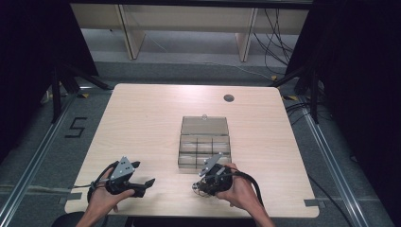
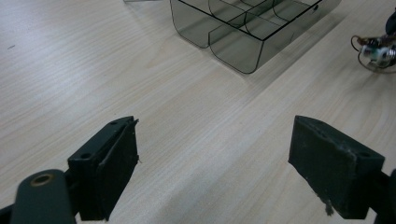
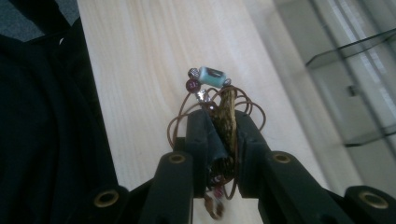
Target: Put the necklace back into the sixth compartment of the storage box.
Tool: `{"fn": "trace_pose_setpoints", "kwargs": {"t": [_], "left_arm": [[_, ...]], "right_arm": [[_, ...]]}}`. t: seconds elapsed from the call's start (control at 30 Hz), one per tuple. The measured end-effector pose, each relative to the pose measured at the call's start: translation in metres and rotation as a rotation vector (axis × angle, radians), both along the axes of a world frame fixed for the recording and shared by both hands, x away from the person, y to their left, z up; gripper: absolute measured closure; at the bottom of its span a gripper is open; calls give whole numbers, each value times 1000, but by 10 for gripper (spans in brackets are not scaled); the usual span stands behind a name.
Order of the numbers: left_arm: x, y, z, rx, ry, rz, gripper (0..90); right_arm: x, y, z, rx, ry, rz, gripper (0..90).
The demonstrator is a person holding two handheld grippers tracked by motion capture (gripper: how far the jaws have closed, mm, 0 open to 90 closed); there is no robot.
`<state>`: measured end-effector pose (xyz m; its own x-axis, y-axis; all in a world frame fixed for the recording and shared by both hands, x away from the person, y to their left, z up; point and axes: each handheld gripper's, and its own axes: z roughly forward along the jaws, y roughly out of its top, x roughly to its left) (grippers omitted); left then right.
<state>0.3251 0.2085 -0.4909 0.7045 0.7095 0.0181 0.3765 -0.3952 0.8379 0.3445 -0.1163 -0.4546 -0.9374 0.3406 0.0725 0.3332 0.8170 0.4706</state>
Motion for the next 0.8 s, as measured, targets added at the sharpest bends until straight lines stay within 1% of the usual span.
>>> {"fn": "trace_pose_setpoints", "kwargs": {"t": [0.03, 0.07, 0.1, 0.13, 0.17, 0.2, 0.23, 0.27, 0.3, 0.33, 0.37, 0.4, 0.43, 0.47, 0.5, 0.6, 0.63, 0.67, 0.73, 0.77, 0.8], "left_arm": [[0, 0, 0, 0, 0, 0, 151], [0, 0, 0, 2, 0, 0, 151], [0, 0, 0, 2, 1, 0, 151], [0, 0, 0, 2, 1, 1, 151], [0, 0, 0, 2, 1, 0, 151], [0, 0, 0, 2, 0, 0, 151], [1, 1, 0, 13, -2, -3, 150], [1, 1, 0, 7, -3, -10, 150], [1, 0, 0, 14, -1, -5, 151], [1, 1, 1, 17, -2, -3, 151], [0, 0, 0, 2, -1, -2, 151], [1, 0, 0, -4, 1, -6, 151], [1, 0, 0, -5, 0, -6, 151], [1, 0, 0, 3, 0, -3, 151], [1, 0, -1, 3, -2, -14, 151], [1, -1, 0, 4, -1, -16, 151], [1, 1, 1, 27, -2, -19, 151], [1, 1, 1, 27, -2, -19, 151], [1, 1, 1, 26, -3, -18, 151], [1, 0, 0, 6, -3, -12, 151], [1, 1, 1, 20, -4, -13, 150]], "right_arm": [[0, 0, 0, 0, 0, 0, 789], [0, -3, 8, 0, -7, -31, 789], [0, -3, 8, 0, -7, -31, 789], [2, -4, 10, 9, -12, -13, 789], [3, -5, 13, 12, -29, -9, 789], [3, -7, 18, 17, -40, -12, 789], [3, -9, 22, 21, -47, -29, 790], [4, -9, 26, 27, -49, -38, 789], [5, -10, 31, 20, -58, -29, 789], [6, -10, 36, 8, -65, -33, 789], [7, -11, 39, 8, -73, -20, 790], [11, -14, 47, 13, -91, -16, 790], [11, -14, 47, 13, -91, -16, 790], [13, -18, 54, 6, -87, -36, 789], [15, -19, 57, 2, -90, -42, 789], [20, -22, 61, 2, -93, -42, 789], [23, -24, 65, 3, -94, -49, 790], [23, -24, 65, 3, -94, -49, 790], [26, -25, 69, -2, -91, -72, 789], [30, -26, 71, 0, -105, -57, 790], [31, -26, 74, -7, -99, -77, 789]]}}
